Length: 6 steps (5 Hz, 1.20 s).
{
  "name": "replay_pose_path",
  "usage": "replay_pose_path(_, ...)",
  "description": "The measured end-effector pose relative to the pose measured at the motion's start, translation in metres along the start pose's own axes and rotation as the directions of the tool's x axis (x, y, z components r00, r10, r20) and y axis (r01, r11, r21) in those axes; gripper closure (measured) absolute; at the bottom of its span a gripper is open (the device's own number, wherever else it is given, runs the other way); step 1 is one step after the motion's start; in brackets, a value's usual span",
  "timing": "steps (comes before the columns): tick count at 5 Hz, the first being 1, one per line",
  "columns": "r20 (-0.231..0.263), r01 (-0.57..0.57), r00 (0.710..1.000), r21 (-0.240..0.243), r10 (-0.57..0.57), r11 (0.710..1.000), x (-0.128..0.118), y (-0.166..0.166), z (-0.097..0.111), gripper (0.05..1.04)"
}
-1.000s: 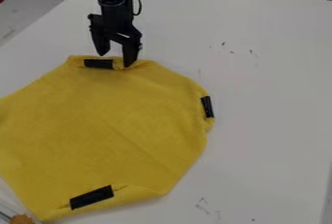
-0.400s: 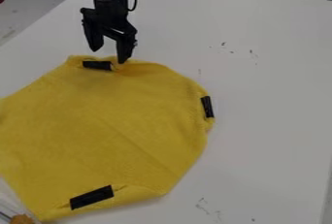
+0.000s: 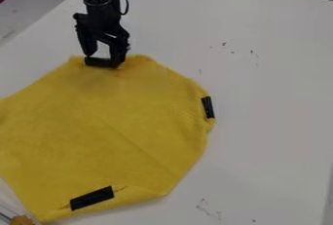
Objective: Fold cloth from top left to center of the cloth
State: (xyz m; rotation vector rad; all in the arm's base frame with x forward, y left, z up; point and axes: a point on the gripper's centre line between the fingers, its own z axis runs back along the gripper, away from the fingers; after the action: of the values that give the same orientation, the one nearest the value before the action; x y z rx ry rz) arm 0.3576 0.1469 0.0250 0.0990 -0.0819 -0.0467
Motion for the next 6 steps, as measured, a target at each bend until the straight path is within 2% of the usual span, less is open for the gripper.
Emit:
replay_pose_path(1,-0.024,0.001,1.000,-0.031,-0.002,1.000,-0.004,-0.003,-0.011,0.082)
replay_pose_path(2,-0.017,0.003,1.000,-0.057,-0.004,0.998,0.001,-0.003,-0.017,0.083)
replay_pose_path(3,0.000,0.002,1.000,-0.067,-0.002,0.998,0.009,-0.001,-0.019,0.133)
replay_pose_path(5,0.010,0.006,1.000,-0.057,-0.006,0.998,0.016,0.003,-0.021,0.598)
replay_pose_path(6,0.012,0.003,1.000,-0.056,-0.002,0.998,0.016,0.003,-0.022,0.765)
